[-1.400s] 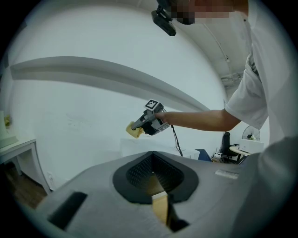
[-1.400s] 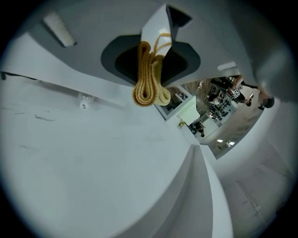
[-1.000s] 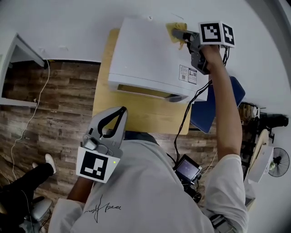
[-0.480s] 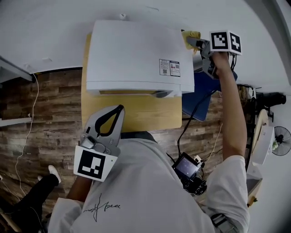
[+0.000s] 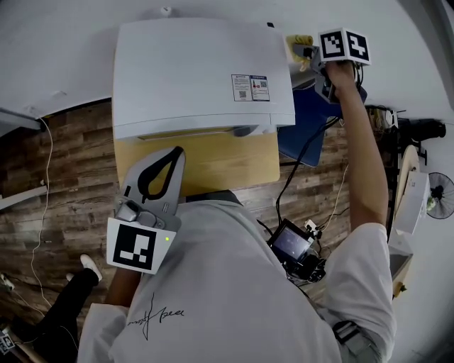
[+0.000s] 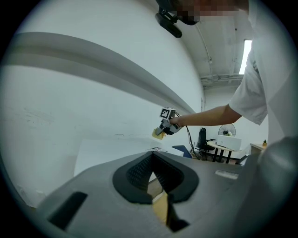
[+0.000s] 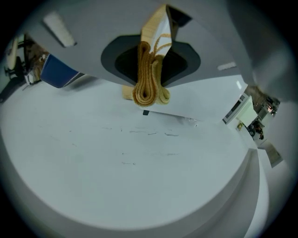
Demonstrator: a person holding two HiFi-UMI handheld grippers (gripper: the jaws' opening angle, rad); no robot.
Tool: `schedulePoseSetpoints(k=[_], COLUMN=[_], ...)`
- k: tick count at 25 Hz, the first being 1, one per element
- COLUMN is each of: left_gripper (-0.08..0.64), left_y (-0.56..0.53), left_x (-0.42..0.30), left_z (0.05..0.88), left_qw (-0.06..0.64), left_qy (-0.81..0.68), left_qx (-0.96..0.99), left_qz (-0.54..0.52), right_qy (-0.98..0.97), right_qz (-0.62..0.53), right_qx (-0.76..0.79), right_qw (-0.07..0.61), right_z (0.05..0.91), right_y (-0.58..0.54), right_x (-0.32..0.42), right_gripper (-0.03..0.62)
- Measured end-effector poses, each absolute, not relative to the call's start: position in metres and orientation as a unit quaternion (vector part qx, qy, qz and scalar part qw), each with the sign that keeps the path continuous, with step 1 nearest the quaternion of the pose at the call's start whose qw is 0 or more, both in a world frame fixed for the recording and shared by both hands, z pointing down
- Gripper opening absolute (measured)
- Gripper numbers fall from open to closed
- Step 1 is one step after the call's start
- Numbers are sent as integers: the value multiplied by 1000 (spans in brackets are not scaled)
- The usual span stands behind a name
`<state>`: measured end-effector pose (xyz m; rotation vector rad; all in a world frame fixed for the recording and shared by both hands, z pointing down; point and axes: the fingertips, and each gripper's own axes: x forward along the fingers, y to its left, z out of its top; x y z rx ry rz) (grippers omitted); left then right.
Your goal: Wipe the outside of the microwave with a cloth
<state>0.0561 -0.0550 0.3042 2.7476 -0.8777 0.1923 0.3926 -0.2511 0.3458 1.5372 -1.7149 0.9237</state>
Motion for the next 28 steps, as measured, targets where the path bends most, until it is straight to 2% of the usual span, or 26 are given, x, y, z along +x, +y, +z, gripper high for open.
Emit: schedulePoseSetpoints(k=[9, 28], left_gripper=[-6, -6], left_y=[-61, -55], left_x=[44, 6], left_z=[309, 306], left_qw=[128, 127], left_qy=[-313, -326], left_qx=[939, 935], left_qz=[66, 57], right_qy=[-618, -585], right_qz=[304, 294], right_qx=[593, 613], right_qw=[417, 443], right_z=[372, 375], right_y=[-249, -247], right_x=[398, 380], right_gripper=[118, 120])
